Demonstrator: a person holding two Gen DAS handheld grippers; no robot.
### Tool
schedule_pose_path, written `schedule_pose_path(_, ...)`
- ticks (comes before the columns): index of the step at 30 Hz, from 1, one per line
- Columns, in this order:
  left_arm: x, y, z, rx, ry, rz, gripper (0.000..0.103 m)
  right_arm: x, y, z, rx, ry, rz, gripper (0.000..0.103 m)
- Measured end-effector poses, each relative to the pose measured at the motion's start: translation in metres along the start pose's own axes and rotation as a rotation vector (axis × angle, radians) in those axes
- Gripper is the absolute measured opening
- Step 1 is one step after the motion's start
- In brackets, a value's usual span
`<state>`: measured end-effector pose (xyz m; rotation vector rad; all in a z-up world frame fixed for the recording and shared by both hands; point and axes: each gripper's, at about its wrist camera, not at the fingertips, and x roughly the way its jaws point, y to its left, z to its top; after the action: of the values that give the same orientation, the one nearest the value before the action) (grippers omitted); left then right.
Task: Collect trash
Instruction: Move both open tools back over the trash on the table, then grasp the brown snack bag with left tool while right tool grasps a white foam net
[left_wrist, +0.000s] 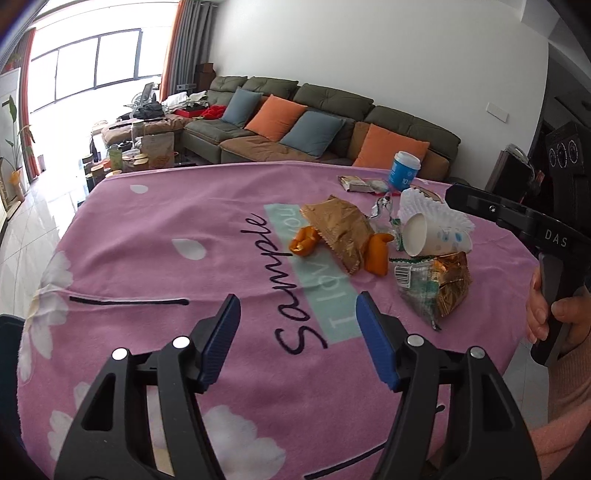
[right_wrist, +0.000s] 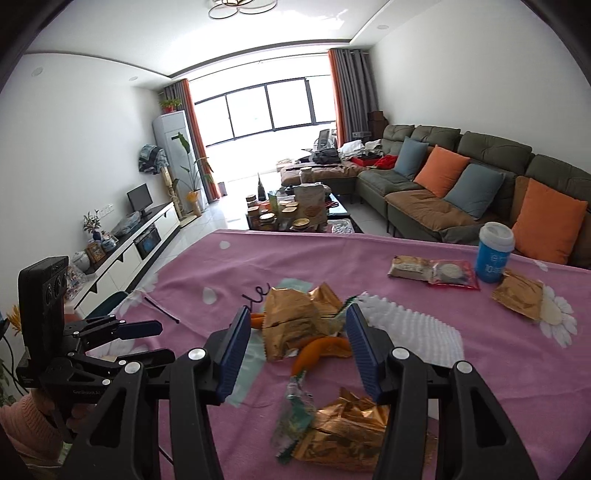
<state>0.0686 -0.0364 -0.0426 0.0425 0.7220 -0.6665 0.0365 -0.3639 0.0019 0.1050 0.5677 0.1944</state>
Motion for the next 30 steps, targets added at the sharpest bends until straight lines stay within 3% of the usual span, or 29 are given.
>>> schedule_pose_path(8, 0.064, -0.025, 0.02, -0.005, 0.095, -0.069, 0.064, 0.0, -0.049, -0.011, 0.009, 0.027, -0.108, 0.056)
schedule_pose_path(16, 0.109, -0.031, 0.038, -0.049, 0.187, -0.104, 0.064, 0.012, -0.049, -0.02, -0.068, 0.059, -0.169, 0.055)
schedule_pose_path(20, 0.126, -0.028, 0.044, -0.092, 0.224, -0.139, 0.061, 0.014, -0.05, -0.02, -0.082, 0.07, -0.174, 0.045)
schedule_pose_path(23, 0.132, -0.029, 0.048, -0.099, 0.224, -0.153, 0.055, 0.015, -0.053, -0.021, -0.084, 0.08, -0.166, 0.032)
schedule_pose_path(26, 0.137, -0.029, 0.049, -0.112, 0.237, -0.173, 0.037, 0.015, -0.054, -0.023, -0.081, 0.083, -0.157, 0.022)
schedule_pose_path(27, 0.139, -0.029, 0.049, -0.117, 0.242, -0.177, 0.025, 0.014, -0.054, -0.023, -0.08, 0.082, -0.155, 0.019)
schedule_pose_path(30, 0.14, -0.028, 0.047, -0.124, 0.239, -0.184, 0.019, 0.012, -0.052, -0.023, -0.085, 0.076, -0.154, 0.01)
